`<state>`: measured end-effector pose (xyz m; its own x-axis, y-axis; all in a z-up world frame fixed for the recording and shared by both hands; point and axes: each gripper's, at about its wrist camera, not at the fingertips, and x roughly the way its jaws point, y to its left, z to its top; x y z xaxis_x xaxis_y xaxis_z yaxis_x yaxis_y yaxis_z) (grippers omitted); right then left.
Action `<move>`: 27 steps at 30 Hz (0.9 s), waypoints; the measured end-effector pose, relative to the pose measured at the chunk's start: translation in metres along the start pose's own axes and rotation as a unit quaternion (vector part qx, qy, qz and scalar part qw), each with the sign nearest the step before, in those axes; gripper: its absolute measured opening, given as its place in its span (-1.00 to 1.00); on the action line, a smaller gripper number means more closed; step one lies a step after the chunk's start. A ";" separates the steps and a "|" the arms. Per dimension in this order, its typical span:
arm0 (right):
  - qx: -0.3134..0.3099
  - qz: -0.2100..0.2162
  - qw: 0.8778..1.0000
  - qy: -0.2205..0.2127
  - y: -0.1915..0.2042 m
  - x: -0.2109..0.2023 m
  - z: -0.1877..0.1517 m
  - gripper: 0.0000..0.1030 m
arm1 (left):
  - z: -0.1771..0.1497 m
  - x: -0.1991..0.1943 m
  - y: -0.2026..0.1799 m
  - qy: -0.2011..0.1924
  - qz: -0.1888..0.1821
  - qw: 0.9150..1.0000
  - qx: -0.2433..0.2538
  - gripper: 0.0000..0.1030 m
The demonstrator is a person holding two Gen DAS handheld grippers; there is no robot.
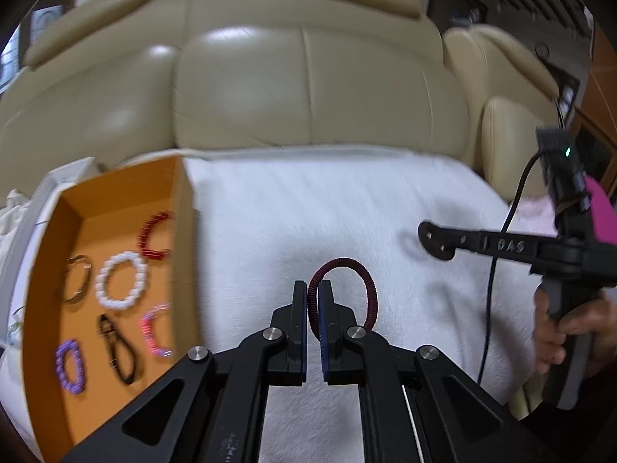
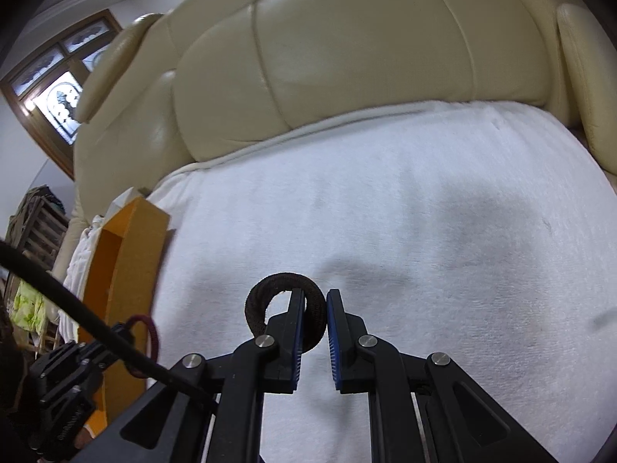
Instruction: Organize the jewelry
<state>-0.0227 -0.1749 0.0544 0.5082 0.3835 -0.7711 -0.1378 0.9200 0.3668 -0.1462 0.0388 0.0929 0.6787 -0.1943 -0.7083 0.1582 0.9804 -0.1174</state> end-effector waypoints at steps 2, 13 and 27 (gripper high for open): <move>-0.014 0.012 1.000 -0.009 0.012 -0.005 -0.001 -0.75 | -0.006 -0.019 0.012 -0.020 0.019 0.999 -0.016 -0.90; -0.115 0.104 0.986 -0.064 0.105 -0.033 -0.021 -0.76 | -0.062 -0.107 0.101 -0.061 0.158 0.979 -0.117 -0.90; -0.243 0.209 0.946 -0.050 0.226 -0.041 -0.094 -0.75 | -0.078 -0.147 0.106 -0.069 0.244 0.961 -0.105 -0.90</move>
<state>-0.1545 0.0246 0.1193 0.3977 0.7354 -0.5487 -0.7071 0.6267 0.3275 -0.2851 0.1740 0.1302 0.7263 0.3033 -0.6168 -0.3424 0.9378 0.0579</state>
